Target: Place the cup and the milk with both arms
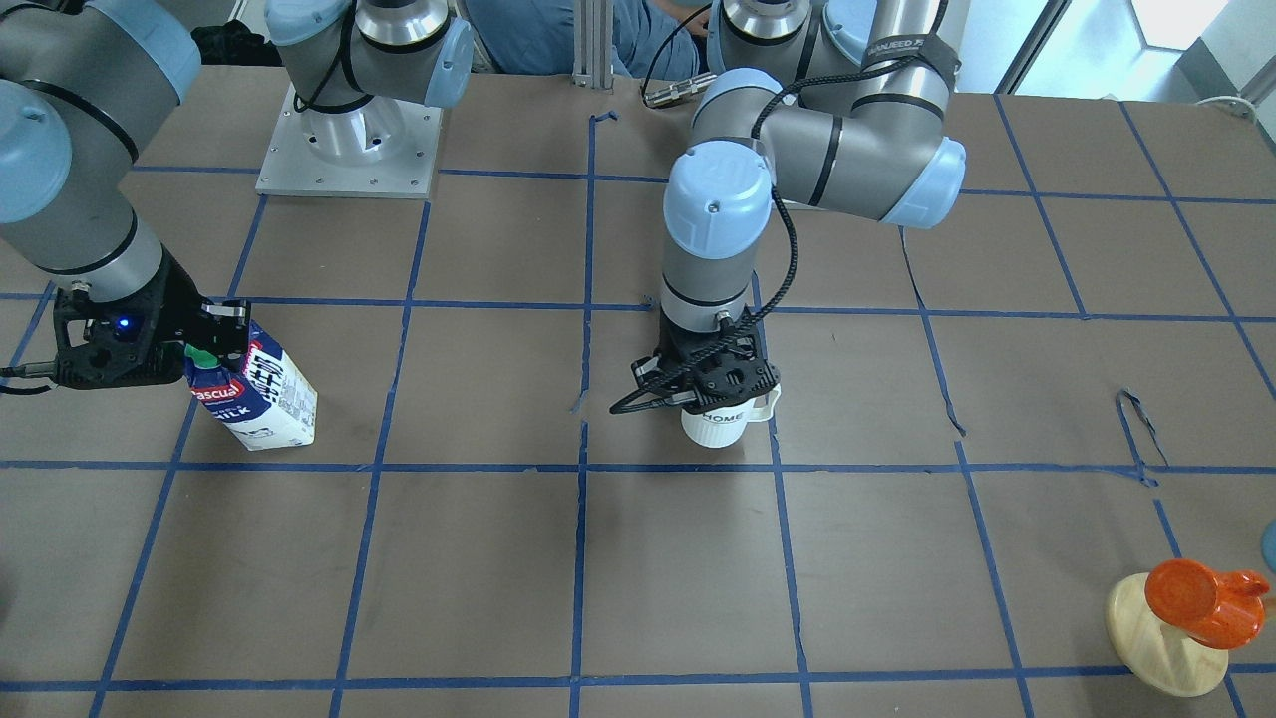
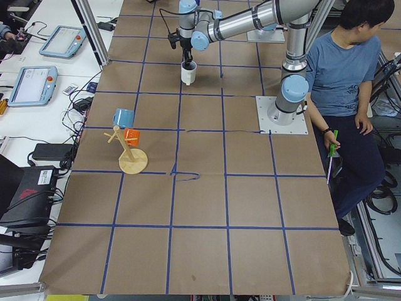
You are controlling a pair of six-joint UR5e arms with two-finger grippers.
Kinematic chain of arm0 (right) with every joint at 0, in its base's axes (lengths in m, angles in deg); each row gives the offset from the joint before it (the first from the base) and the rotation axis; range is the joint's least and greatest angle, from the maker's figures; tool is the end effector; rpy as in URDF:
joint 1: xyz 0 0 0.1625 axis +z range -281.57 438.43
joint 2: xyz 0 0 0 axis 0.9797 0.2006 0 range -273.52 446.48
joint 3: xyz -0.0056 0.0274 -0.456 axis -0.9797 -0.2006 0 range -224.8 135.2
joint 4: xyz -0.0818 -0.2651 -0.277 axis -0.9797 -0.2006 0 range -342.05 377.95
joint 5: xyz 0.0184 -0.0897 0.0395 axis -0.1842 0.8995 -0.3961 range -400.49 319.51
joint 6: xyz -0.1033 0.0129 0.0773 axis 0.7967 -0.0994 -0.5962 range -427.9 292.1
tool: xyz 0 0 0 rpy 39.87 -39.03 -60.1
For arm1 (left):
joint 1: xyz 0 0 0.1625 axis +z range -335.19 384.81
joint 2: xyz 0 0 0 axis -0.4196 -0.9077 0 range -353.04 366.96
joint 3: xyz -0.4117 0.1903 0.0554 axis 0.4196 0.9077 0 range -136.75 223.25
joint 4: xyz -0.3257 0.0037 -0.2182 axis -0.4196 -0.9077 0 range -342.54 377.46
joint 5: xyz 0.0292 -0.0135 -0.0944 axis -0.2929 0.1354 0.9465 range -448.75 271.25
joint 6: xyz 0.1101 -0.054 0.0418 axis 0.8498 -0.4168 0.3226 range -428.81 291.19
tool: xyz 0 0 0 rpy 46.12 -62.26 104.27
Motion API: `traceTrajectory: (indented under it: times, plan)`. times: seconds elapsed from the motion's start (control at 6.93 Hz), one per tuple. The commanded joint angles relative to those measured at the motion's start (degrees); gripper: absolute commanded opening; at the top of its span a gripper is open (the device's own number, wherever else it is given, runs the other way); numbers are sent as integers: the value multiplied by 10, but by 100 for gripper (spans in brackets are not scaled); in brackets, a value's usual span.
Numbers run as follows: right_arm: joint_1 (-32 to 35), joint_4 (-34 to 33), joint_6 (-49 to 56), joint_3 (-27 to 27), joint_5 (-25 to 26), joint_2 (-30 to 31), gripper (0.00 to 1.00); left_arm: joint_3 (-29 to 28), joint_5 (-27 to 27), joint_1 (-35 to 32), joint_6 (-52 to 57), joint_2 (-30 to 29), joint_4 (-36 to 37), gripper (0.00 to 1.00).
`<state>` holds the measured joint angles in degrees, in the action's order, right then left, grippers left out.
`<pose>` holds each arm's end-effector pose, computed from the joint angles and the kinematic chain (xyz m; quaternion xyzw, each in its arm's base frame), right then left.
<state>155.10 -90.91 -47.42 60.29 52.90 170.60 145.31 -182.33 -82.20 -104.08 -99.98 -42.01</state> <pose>0.0102 -0.5018 0.3519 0.0629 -0.9974 -0.0263 0.0229 -0.2832 -0.4977 0.2942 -0.1590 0.9867 -0.0256 0.0221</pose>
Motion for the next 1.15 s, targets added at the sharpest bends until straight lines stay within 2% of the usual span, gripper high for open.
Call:
traceTrajectory:
  times: [0.0, 0.29, 0.58, 0.72, 0.87, 1.01]
  plan:
    - [0, 0, -1, -8, -1, 1, 22, -35, 22, -62, -104, -35, -5, 0]
    - [0, 27, -1, -44, 3, 1, 19, -34, 43, -115, -140, -55, -5, 0]
    - [1, 56, -1, -91, 6, -1, 19, -34, 52, -129, -153, -69, 0, 0]
    - [0, 56, -1, -92, 6, -2, 19, -34, 58, -134, -153, -77, 3, 3]
    - [0, 57, -1, -90, 5, -1, 19, -35, 55, -135, -154, -77, 3, 99]
    - [0, 61, -1, -89, 4, -1, 19, -45, 59, -127, -153, -61, 2, 100]
